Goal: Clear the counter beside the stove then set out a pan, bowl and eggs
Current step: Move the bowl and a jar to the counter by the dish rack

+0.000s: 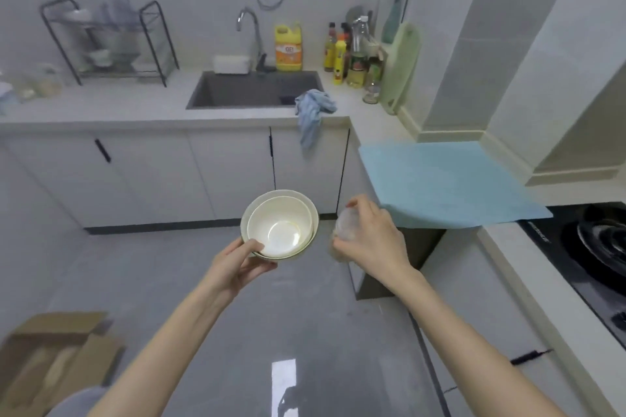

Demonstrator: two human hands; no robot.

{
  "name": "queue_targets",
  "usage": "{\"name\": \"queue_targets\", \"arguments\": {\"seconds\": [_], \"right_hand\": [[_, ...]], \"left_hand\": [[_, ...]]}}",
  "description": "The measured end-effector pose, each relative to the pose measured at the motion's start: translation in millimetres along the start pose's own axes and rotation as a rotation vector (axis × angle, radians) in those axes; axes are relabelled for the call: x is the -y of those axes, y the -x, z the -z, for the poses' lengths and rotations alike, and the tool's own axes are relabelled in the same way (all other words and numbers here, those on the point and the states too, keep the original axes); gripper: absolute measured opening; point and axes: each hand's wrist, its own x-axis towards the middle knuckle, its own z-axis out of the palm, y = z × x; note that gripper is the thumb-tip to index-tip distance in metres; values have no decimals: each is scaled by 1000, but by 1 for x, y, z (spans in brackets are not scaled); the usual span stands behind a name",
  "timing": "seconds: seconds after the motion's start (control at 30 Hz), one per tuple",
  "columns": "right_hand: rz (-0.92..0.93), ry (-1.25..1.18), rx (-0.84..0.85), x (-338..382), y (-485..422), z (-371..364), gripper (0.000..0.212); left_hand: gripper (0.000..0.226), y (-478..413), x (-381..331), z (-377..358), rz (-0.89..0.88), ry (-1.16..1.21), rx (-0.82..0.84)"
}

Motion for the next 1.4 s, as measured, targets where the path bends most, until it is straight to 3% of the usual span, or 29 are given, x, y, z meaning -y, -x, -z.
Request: {"name": "queue_targets", "arguments": {"seconds": [0.3, 0.6, 1.07, 1.4], "right_hand": [[289, -88, 161, 152, -98, -96, 50], [483, -108, 300, 248, -198, -177, 52], [670, -138, 428, 419, -406, -292, 51], [706, -89, 435, 523, -512, -387, 54]], "left_hand": [[21, -36, -71, 142, -83, 174, -280], [13, -99, -138, 223, -108, 336, -479], [21, -232, -281, 332, -179, 426, -664], [21, -342, -365, 436, -171, 402, -657]]}}
